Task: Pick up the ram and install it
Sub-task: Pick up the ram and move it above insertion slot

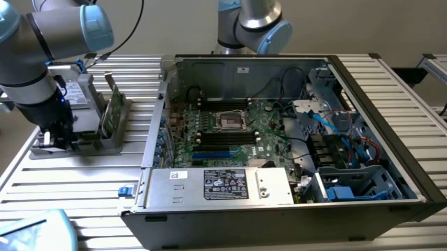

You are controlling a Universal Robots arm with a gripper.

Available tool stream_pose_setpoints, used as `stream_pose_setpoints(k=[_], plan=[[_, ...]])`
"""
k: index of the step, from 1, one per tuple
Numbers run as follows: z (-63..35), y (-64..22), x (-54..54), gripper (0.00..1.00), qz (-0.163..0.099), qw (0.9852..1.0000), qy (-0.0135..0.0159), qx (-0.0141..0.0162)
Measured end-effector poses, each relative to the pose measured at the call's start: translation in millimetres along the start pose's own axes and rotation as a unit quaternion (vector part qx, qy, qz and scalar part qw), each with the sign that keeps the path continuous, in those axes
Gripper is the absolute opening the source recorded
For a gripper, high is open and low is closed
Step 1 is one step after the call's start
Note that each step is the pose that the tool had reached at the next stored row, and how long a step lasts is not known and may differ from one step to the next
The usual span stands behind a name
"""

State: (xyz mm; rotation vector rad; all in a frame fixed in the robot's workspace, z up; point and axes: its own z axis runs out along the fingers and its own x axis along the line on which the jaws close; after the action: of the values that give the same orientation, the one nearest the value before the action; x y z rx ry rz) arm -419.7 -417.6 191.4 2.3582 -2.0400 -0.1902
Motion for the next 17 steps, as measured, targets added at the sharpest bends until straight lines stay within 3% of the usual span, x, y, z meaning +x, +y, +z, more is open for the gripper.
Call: stream_pose_setpoints(k=[5, 7, 8, 10, 17], plan=[[0.1, 0.0, 0.0, 0.37, 0.000, 1.0000, 0.0005, 0.0000], [0.2, 0.0, 0.0, 0.28, 0.000, 1.0000, 0.0005, 0.0000], [0.2, 0.0, 0.0, 0.28, 0.000, 1.0000, 0.0005, 0.0000], [0.3, 0.0, 0.0, 0.16, 0.000, 1.0000, 0.0005, 0.0001], [0.4, 0.1, 0.7, 0.14, 0.000, 1.0000, 0.0005, -0.0005]])
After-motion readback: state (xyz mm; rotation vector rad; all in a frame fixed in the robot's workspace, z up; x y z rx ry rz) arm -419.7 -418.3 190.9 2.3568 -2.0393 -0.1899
